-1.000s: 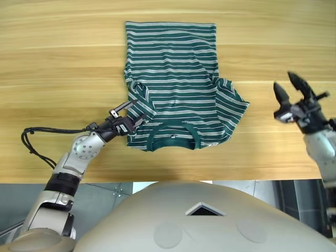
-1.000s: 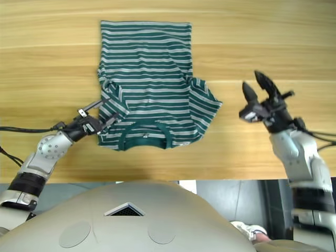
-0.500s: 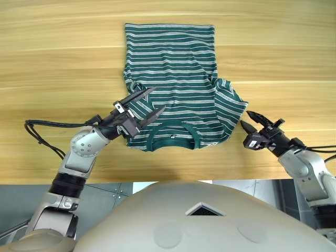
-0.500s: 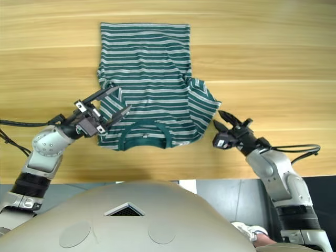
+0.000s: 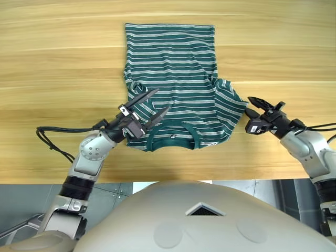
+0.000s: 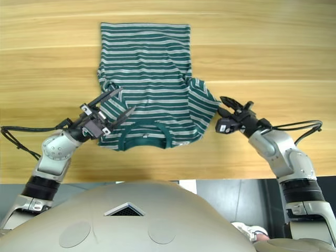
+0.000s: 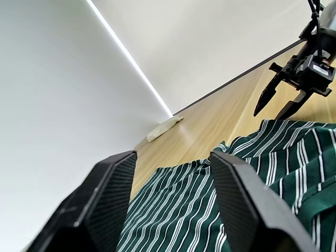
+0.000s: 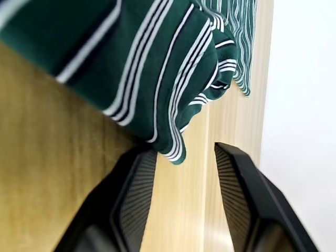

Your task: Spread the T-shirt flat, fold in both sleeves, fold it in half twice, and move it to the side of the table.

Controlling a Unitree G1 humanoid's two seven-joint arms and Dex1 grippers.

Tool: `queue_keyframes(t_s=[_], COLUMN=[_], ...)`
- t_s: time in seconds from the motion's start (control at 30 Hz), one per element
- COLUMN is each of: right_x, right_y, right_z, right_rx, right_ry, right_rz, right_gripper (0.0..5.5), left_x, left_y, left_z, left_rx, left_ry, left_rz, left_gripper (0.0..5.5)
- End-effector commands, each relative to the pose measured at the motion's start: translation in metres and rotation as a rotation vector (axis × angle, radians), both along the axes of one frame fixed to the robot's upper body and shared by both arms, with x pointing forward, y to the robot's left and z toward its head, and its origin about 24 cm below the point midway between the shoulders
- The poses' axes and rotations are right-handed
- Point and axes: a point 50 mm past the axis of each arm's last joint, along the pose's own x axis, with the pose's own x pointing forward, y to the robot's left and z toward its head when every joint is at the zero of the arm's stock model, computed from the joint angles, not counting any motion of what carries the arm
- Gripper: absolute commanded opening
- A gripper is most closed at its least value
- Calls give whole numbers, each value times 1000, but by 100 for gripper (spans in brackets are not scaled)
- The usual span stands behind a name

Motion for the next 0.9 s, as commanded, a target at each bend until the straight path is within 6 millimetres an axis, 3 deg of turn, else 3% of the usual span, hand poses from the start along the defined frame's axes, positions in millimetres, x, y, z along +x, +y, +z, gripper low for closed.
queue_keyframes(t_s=[0.03, 0.5, 0.9], right_x=[-11, -10, -1], right_y=[-1, -2, 16], right_z=[-20, -23, -11], right_rx=[-47, -41, 123], right_ry=[110, 109, -8], right_rz=[10, 19, 11], right_gripper=[202, 4, 0], left_x=[0, -6, -7], left_y=[1, -2, 3], left_z=[-2, 1, 2], left_rx=[11, -6, -7], left_ry=[2, -9, -18], left_rz=[1, -6, 30], left_gripper=[258, 261, 261])
